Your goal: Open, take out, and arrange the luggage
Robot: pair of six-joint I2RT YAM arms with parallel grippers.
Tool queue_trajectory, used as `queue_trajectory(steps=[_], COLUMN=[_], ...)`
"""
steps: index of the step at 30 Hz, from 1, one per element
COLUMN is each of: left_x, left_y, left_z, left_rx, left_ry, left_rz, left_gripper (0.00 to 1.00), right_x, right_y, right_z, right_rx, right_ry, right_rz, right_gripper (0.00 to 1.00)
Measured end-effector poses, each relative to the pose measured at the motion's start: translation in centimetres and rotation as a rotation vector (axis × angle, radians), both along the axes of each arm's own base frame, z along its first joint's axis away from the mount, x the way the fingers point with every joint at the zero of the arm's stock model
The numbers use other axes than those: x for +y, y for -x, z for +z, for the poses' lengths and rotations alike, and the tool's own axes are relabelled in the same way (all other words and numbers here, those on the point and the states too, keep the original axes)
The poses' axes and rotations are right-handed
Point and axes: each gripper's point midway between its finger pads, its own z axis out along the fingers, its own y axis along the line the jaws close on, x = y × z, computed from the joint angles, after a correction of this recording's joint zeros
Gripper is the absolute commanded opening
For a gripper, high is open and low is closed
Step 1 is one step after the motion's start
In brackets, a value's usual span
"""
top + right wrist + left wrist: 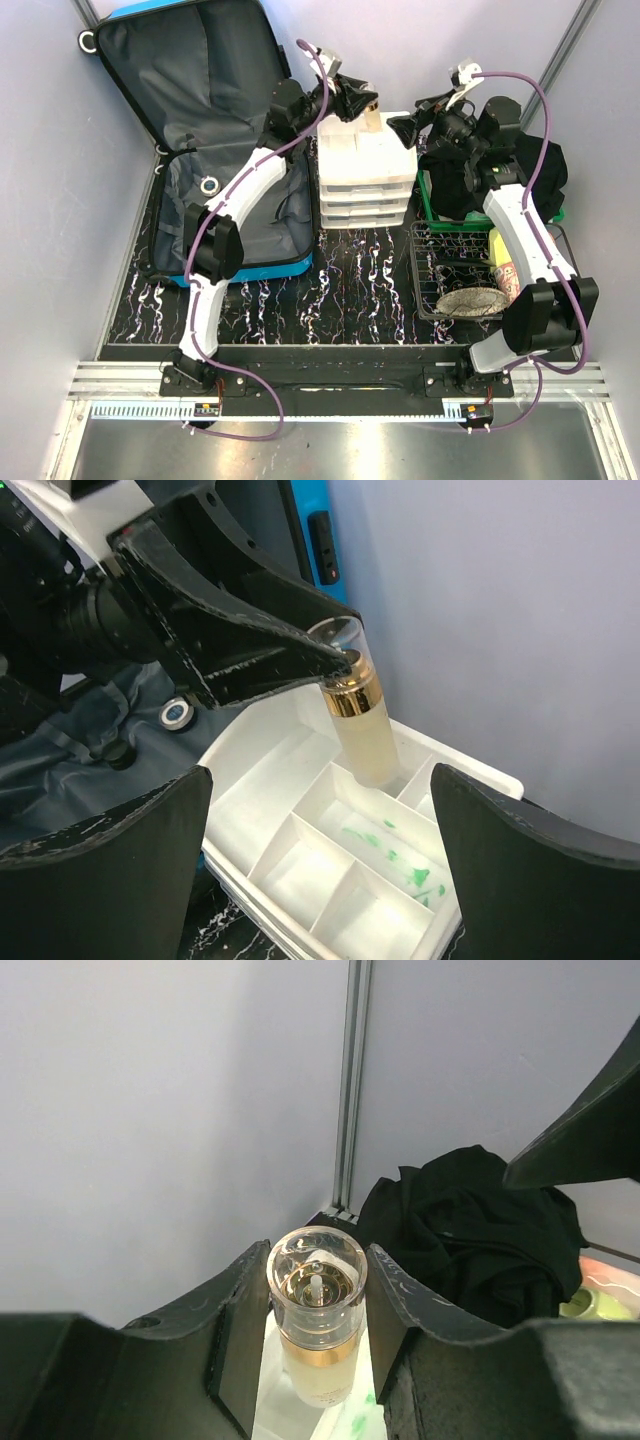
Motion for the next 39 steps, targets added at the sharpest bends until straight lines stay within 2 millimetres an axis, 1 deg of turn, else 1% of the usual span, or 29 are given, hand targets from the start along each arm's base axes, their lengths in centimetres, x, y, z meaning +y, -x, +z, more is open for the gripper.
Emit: queue_trajectory(steps=[2, 5, 9, 16, 18, 19, 21, 24, 25, 26, 28, 29, 31, 32, 34, 35, 36, 37, 39], left_x=[-0.6, -1.1, -0.8, -0.6, -0.7, -0.7, -0.8, -0.8, -0.8, -0.8, -0.9, -0.9, -0.9, -0.8, -0.7, -0.7, -0.6, -0.6, -0.3], left_y=[-0.4, -0.9, -1.4, -2.0, -2.0, -2.1, -2.1, -2.1, -2.1, -2.1, -2.1, -2.1, -2.1, -2.2, -2.3, -2.3, -2.3, -2.2, -2.1], left_z=[-0.8, -1.2, -1.4, -1.9, -2.2, -2.4, -2.8, -3.1, -3.1, -3.1, -3.1, -3.2, -3.3, -3.3, -2.8, -2.5, -2.3, -1.8, -1.1], left_rx=[-0.008, -0.037, -0.068, -0.098, -0.096, -0.092, -0.084, -0.081, -0.083, -0.083, -0.083, -0.081, -0.079, -0.078, -0.085, -0.085, -0.086, -0.089, -0.098], left_ry=[-0.010, -0.020, -0.037, -0.068, -0.081, -0.088, -0.101, -0.112, -0.113, -0.113, -0.113, -0.114, -0.115, -0.114, -0.110, -0.109, -0.108, -0.104, -0.101], left_rz=[0.009, 0.029, 0.061, 0.088, 0.090, 0.091, 0.090, 0.092, 0.092, 0.092, 0.090, 0.091, 0.095, 0.100, 0.109, 0.113, 0.115, 0.118, 0.127], left_gripper=[0.00, 0.00, 0.00, 0.01, 0.03, 0.08, 0.11, 0.18, 0.20, 0.33, 0.42, 0.54, 0.66, 0.77, 0.83, 0.89, 0.97, 0.99, 0.99], right_x=[-0.3, -0.5, -0.7, -0.8, -0.8, -0.8, -0.8, -0.8, -0.8, -0.8, -0.8, -0.8, -0.8, -0.8, -0.8, -0.8, -0.8, -0.8, -0.8], right_y=[0.0, -0.1, -0.2, -0.2, -0.2, -0.2, -0.2, -0.2, -0.2, -0.2, -0.2, -0.2, -0.2, -0.2, -0.2, -0.2, -0.2, -0.2, -0.1], right_z=[0.0, -0.4, -1.0, -1.0, -1.0, -1.1, -1.1, -1.1, -1.1, -1.1, -1.1, -1.2, -1.2, -1.2, -1.2, -1.2, -1.2, -1.1, -1.0], right_rx=[0.000, 0.008, 0.025, 0.029, 0.029, 0.029, 0.030, 0.031, 0.031, 0.031, 0.032, 0.032, 0.035, 0.035, 0.034, 0.035, 0.036, 0.037, 0.040], right_ry=[0.006, 0.013, 0.019, 0.019, 0.019, 0.019, 0.019, 0.019, 0.019, 0.019, 0.019, 0.018, 0.017, 0.017, 0.016, 0.014, 0.013, 0.011, 0.003], right_rz=[-0.012, -0.019, -0.022, -0.025, -0.025, -0.025, -0.025, -0.025, -0.026, -0.026, -0.026, -0.026, -0.026, -0.026, -0.026, -0.025, -0.025, -0.025, -0.022], right_gripper=[1.00, 1.00, 1.00, 1.00, 1.00, 1.00, 1.00, 1.00, 1.00, 1.00, 1.00, 1.00, 1.00, 1.00, 1.00, 1.00, 1.00, 1.00, 1.00])
